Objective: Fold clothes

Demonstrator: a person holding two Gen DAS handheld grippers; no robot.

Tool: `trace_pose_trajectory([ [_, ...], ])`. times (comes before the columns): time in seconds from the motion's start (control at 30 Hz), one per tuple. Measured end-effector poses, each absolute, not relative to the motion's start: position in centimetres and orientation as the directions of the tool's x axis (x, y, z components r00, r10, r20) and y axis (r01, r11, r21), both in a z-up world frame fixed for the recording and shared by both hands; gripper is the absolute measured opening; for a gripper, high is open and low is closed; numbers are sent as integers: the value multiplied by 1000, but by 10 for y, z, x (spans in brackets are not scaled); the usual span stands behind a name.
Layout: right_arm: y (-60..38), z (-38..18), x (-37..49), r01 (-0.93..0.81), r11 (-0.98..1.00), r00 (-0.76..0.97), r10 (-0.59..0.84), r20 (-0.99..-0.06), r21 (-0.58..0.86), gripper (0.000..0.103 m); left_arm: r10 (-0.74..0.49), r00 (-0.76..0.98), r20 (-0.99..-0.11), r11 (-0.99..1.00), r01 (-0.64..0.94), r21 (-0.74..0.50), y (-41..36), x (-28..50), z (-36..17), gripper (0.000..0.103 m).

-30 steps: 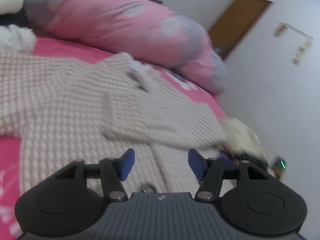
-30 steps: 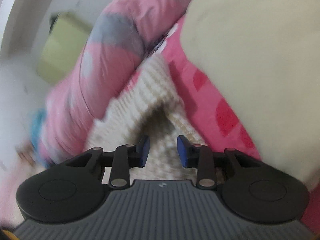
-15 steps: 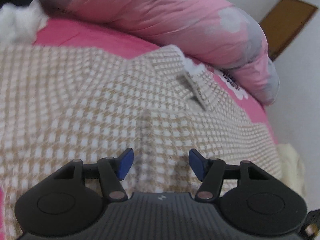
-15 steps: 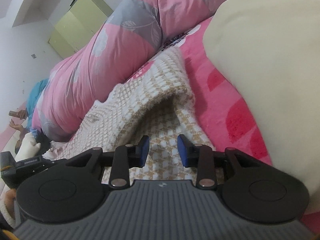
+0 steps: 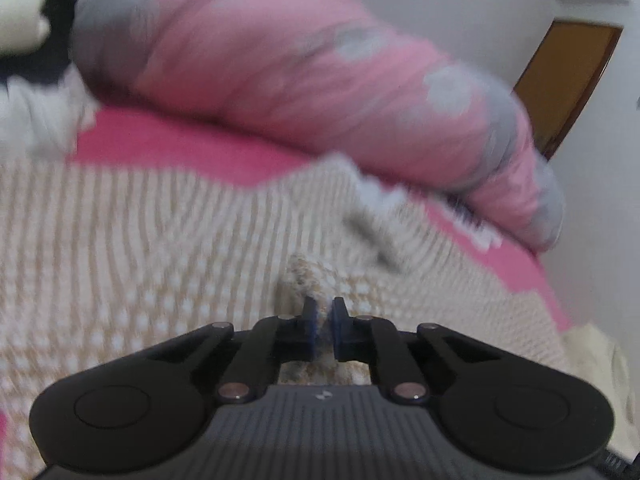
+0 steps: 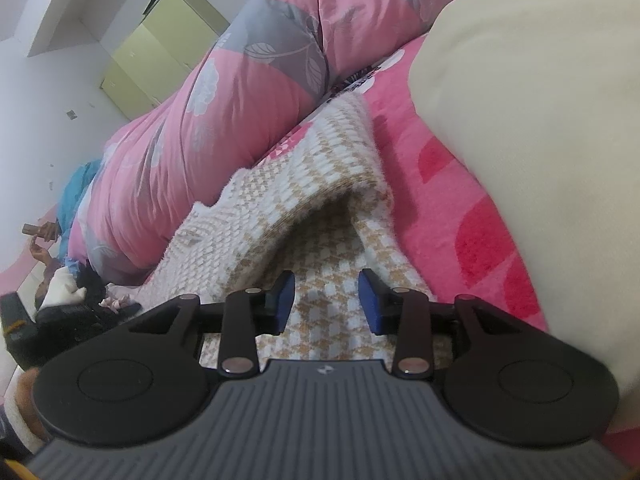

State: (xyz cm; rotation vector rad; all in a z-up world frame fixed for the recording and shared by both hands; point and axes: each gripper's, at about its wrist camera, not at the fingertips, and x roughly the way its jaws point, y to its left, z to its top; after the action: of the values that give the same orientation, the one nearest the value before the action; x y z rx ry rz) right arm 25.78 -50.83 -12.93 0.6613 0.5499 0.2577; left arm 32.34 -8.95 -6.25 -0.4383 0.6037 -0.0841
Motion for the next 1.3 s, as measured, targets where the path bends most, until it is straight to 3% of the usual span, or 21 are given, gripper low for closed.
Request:
trace_pose_trajectory([
  [0.2, -508, -130, 258, -57, 763, 827, 397, -397, 644, 36, -127, 890, -437, 928, -49, -370, -77, 317, -26, 7],
  [0.37, -509, -130, 258, -57, 762, 827, 398, -397, 645, 36, -66, 866, -496, 936, -118, -331, -65, 319, -41, 8],
  [0.53, -509, -130, 259, -58, 761, 827, 399, -396, 646, 36, -69, 877, -475, 930, -115, -348, -58, 302, -42, 8],
  [0.77, -510, -131, 260, -61, 759, 827, 402, -393, 648, 36, -53, 806, -589, 937, -164, -309, -45, 309, -79, 10],
  [0.9, -510, -131, 260, -63, 758, 826, 404, -392, 649, 37, -71, 807, -586, 918, -177, -355, -30, 300, -83, 29],
  [1.07, -510, -131, 260, -65, 756, 826, 406, -390, 651, 37, -43, 859, -510, 892, -197, -407, -5, 275, -66, 32],
  [1.17, -510, -131, 260, -65, 756, 826, 407, -390, 652, 37, -165, 873, -458, 893, -65, -446, -20, 275, -59, 44],
  [1.23, -510, -131, 260, -67, 754, 825, 410, -388, 653, 38, -311, 845, -434, 864, 61, -501, -35, 283, -65, 70],
  [1.3, -511, -130, 260, -75, 748, 822, 420, -383, 660, 42, -350, 823, -447, 837, 61, -543, -47, 291, -86, 69],
])
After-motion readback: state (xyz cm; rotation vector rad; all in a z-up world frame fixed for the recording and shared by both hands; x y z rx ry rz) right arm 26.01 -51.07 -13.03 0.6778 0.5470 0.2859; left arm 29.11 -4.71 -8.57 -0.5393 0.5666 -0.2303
